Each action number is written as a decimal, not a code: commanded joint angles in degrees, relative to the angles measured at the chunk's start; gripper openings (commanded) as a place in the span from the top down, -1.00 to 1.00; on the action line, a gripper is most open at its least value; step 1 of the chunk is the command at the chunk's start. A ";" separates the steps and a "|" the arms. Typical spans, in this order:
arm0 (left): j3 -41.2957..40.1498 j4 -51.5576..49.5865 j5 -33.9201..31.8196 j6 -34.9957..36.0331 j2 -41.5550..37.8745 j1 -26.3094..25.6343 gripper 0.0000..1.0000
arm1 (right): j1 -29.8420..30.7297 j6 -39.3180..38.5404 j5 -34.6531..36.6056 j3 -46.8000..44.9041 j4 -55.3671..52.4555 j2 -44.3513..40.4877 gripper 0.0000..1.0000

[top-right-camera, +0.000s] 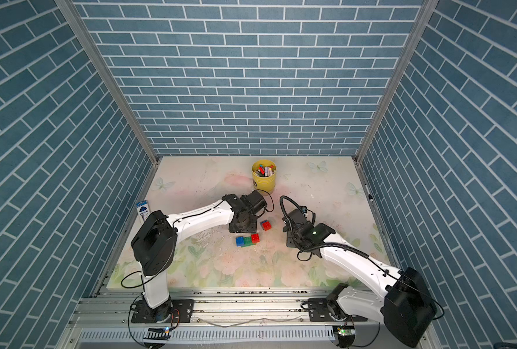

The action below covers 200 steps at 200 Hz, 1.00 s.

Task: Assemble the letter y with lego
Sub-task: Pick up the lego brick from the center of the board.

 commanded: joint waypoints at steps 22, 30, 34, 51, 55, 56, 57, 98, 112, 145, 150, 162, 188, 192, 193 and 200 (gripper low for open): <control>3.87 -0.82 0.52 2.57 6.38 1.72 -0.27 | -0.57 1.30 1.68 -0.88 -1.52 -1.80 -0.03; 4.29 -0.58 0.50 2.64 6.97 1.91 -0.26 | -0.58 1.23 1.69 -0.92 -1.60 -1.82 -0.03; 4.47 -0.48 0.42 2.65 7.23 2.00 -0.24 | -0.62 1.23 1.67 -0.92 -1.66 -1.77 -0.03; 5.19 -0.44 -0.35 2.91 8.13 2.25 -0.17 | -0.75 1.14 1.69 -0.90 -1.87 -2.00 -0.03; 5.31 -0.42 -0.48 2.92 8.23 2.35 -0.14 | -0.75 1.14 1.76 -0.91 -1.92 -1.99 -0.03; 5.31 -0.39 -0.49 2.92 8.32 2.35 -0.13 | -0.75 1.14 1.77 -0.92 -1.94 -2.00 -0.03; 5.36 -0.38 -0.50 2.92 8.36 2.35 -0.12 | -0.75 1.14 1.77 -0.88 -1.95 -2.01 -0.03; 6.19 -0.41 -0.78 3.70 9.11 2.51 0.26 | -0.92 1.14 1.51 -0.86 -1.71 -1.56 -0.03; 6.02 -0.79 -1.19 3.71 8.65 2.53 0.35 | -0.96 1.23 1.27 -0.89 -1.52 -1.41 -0.03; 3.19 -1.52 -3.14 3.80 4.74 2.78 0.51 | -0.97 1.05 0.92 -0.48 -1.43 -1.04 -0.03; 2.23 -1.52 -3.61 3.72 3.87 2.87 0.51 | -1.04 0.98 0.77 -0.40 -1.34 -0.94 -0.03; -0.07 -1.45 -4.19 3.86 1.44 3.18 0.51 | -0.97 0.46 0.14 -0.17 -1.00 -0.62 -0.03; -5.37 -1.14 -5.18 3.78 -3.20 3.74 0.51 | -0.97 -0.41 -1.47 0.26 -0.32 0.22 -0.03; -6.06 -1.20 -5.43 3.70 -3.90 3.80 0.52 | -1.01 -0.44 -1.71 0.31 -0.16 0.31 -0.03; -6.26 -1.18 -5.47 3.62 -4.03 3.82 0.52 | -1.01 -0.48 -1.77 0.31 -0.09 0.34 -0.03; -7.67 -1.16 -5.72 3.39 -5.00 3.91 0.51 | -1.02 -0.53 -2.15 0.39 0.18 0.57 -0.03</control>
